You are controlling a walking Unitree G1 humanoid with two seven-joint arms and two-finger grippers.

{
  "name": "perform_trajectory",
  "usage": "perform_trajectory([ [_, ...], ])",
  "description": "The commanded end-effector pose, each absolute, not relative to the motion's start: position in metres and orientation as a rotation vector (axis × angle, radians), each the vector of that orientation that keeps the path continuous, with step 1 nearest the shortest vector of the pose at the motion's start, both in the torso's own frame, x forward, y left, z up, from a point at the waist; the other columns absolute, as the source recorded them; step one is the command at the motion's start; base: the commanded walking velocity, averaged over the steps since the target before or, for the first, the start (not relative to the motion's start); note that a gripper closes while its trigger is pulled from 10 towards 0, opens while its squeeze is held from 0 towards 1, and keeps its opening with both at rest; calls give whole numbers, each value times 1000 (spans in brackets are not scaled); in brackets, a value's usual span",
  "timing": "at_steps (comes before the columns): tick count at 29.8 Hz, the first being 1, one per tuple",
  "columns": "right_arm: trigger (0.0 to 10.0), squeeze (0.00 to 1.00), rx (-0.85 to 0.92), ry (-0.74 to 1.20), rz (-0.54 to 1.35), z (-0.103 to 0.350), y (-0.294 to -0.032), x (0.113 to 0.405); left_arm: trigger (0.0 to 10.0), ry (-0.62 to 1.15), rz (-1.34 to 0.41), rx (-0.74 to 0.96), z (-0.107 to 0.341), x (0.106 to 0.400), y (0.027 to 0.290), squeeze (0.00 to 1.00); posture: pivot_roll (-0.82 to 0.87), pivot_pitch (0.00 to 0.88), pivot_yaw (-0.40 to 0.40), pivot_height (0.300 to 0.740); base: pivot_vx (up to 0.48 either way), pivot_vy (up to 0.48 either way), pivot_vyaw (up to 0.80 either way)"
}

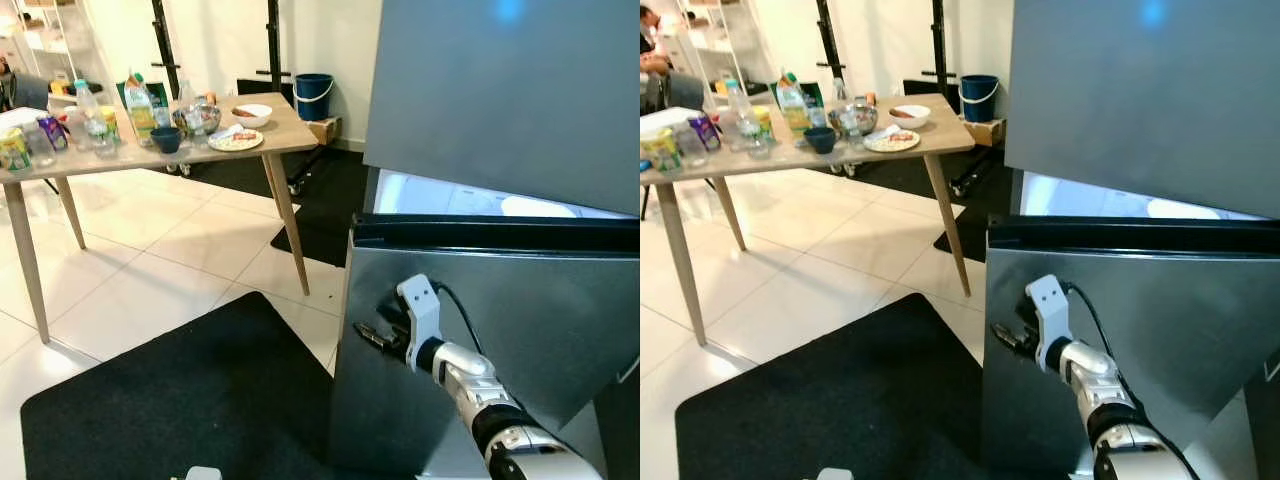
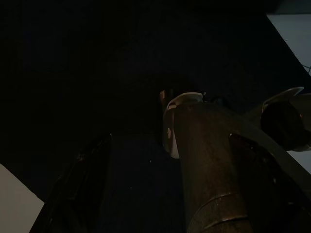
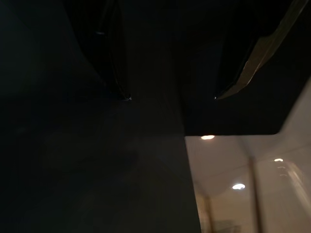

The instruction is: Restocking fridge

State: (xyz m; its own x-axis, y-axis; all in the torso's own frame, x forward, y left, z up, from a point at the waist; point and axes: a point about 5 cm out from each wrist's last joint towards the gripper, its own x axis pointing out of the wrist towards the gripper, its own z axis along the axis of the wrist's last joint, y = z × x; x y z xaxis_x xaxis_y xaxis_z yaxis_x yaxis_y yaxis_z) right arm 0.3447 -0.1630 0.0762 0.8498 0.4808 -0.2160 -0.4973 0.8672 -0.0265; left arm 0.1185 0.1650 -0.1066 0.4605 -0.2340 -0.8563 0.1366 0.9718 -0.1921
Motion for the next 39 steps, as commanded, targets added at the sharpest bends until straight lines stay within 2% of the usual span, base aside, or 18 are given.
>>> perform_trajectory([
  [1, 10000, 0, -131, 172, 437, 89, -164, 355, 10000, 1183, -247, -126, -116, 90, 158, 0, -55, 0, -41, 740, 0, 0, 0],
  [8, 10000, 0, -282, 177, 327, 99, -166, 367, 10000, 1186, -246, -129, -116, 88, 157, 0, -44, 0, -49, 740, 0, 0, 0],
  [15, 10000, 0, -336, 156, 300, 112, -164, 376, 10000, 1190, -245, -129, -117, 84, 156, 0, -31, 0, -56, 740, 0, 0, 0],
  [21, 10000, 0, -376, 150, 270, 121, -166, 382, 10000, 1195, -243, -129, -118, 79, 157, 0, -18, 27, -59, 740, 0, 0, 0],
  [22, 10000, 0, -383, 148, 268, 123, -166, 383, 10000, 1194, -244, -128, -118, 76, 158, 0, -8, 59, -60, 740, 0, 0, 0],
  [28, 10000, 0, -402, 173, 270, 119, -167, 382, 10000, 1178, -239, -132, -117, 75, 159, 0, -2, 76, -62, 740, 0, 0, 0],
  [30, 10000, 0, -415, 222, 272, 109, -168, 378, 10000, 1161, -227, -137, -117, 78, 161, 0, -2, 80, -62, 740, 0, 0, 0],
  [33, 10000, 0, -435, 413, 294, 63, -175, 353, 10000, 1136, -210, -131, -115, 87, 166, 0, -3, 80, -61, 740, 0, 0, 0],
  [34, 10000, 0, -435, 413, 294, 63, -175, 353, 10000, 1136, -210, -131, -115, 87, 166, 0, -3, 80, -61, 740, 0, 0, 0],
  [38, 10000, 0, -461, 763, 319, -15, -196, 284, 10000, 1136, -223, -110, -114, 92, 166, 0, -26, 61, -51, 740, 0, 0, 0],
  [39, 10000, 0, -461, 763, 319, -15, -196, 284, 10000, 1136, -223, -110, -114, 92, 166, 0, -26, 61, -51, 740, 0, 0, 0],
])
